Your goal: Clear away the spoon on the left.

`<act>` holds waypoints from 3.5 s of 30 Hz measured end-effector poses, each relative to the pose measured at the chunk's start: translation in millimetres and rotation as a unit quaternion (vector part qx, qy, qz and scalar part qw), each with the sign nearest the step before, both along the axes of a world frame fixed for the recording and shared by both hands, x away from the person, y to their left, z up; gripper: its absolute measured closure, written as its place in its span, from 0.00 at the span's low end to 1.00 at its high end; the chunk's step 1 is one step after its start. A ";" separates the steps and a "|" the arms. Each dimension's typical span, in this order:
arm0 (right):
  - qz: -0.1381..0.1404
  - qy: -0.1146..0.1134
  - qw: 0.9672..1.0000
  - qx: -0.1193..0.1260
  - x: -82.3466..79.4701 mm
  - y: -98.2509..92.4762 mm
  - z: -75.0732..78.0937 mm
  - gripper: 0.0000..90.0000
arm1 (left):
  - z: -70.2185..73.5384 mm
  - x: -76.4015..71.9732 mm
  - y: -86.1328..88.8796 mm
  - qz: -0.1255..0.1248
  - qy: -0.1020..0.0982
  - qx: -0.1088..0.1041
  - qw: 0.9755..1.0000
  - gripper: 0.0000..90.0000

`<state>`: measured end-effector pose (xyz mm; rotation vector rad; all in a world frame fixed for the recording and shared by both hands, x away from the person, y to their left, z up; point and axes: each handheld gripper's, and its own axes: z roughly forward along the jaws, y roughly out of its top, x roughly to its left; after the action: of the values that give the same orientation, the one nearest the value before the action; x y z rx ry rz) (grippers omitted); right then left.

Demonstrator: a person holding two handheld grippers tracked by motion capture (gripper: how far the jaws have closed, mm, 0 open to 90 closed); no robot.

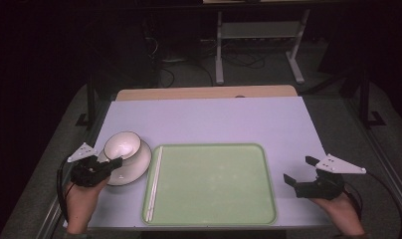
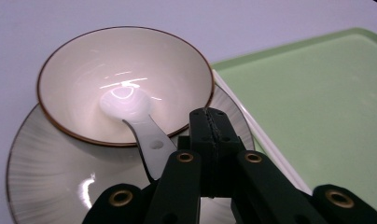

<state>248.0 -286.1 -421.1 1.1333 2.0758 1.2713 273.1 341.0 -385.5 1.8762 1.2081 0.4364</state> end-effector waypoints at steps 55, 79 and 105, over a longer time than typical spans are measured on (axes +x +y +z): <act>0.001 0.001 1.000 0.001 0.7 1.2 0.1 0.00 | 14.3 11.6 62.1 0.058 0.019 -0.032 0.998 0.53; 0.001 0.000 1.000 -0.001 0.7 1.1 -0.2 0.00 | -5.0 19.0 59.9 0.050 0.051 -0.078 0.994 0.80; -0.002 -0.001 1.000 0.001 0.7 -0.7 0.1 0.00 | -2.2 18.9 57.6 0.030 0.038 -0.082 0.995 0.87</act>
<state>248.8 -286.8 -421.0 1.1365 2.0701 1.2722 292.1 398.6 -387.7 1.7330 1.3123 0.2900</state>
